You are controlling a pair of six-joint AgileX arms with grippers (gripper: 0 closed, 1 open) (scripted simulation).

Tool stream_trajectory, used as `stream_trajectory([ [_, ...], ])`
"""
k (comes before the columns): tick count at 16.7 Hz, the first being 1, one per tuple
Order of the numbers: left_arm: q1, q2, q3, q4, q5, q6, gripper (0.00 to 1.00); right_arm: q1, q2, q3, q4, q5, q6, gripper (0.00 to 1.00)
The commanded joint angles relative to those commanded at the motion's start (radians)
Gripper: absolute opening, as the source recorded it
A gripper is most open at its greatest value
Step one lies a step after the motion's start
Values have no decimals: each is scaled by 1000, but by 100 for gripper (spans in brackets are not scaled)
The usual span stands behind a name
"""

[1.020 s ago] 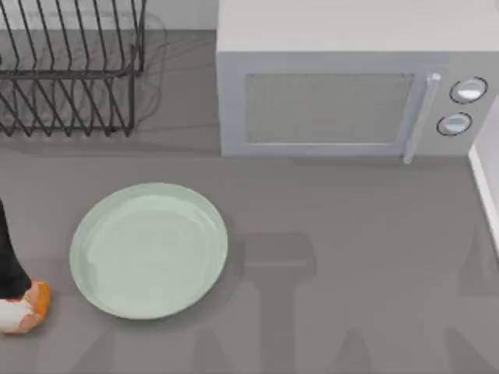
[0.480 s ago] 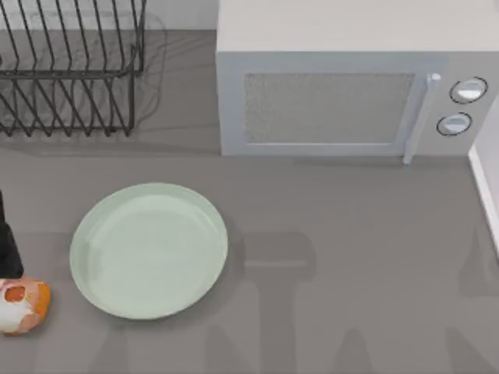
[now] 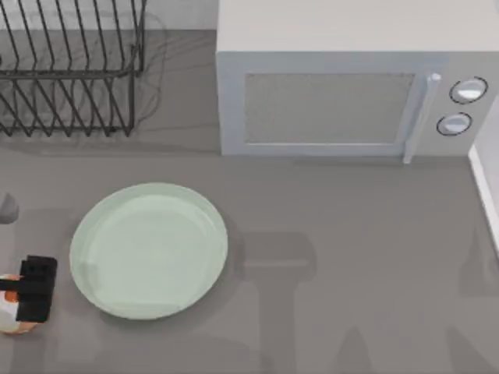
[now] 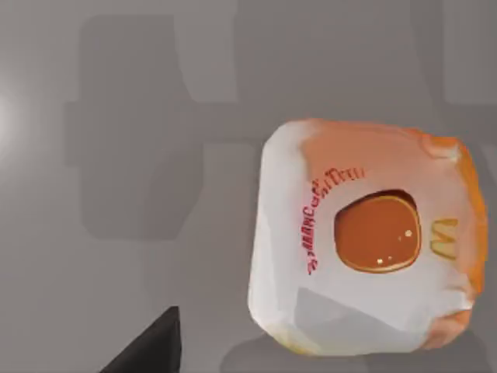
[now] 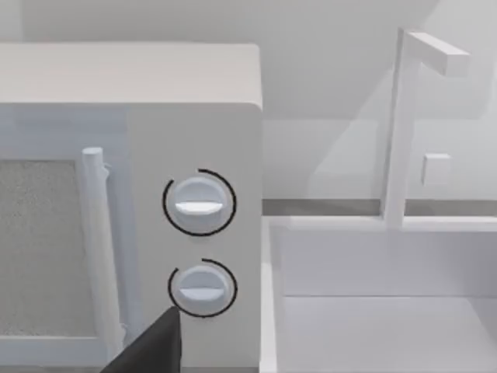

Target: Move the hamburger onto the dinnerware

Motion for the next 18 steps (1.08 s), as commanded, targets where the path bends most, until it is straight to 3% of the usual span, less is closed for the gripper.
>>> stream_trajectory([
  [7,-7,382,295,-272,-5,46,100,0,0,0,0,0,0,100],
  [15,-4,414,328,-283,-8,50,100,0,0,0,0,0,0,100],
  [18,-6,452,289,-213,-8,52,100,0,0,0,0,0,0,100],
])
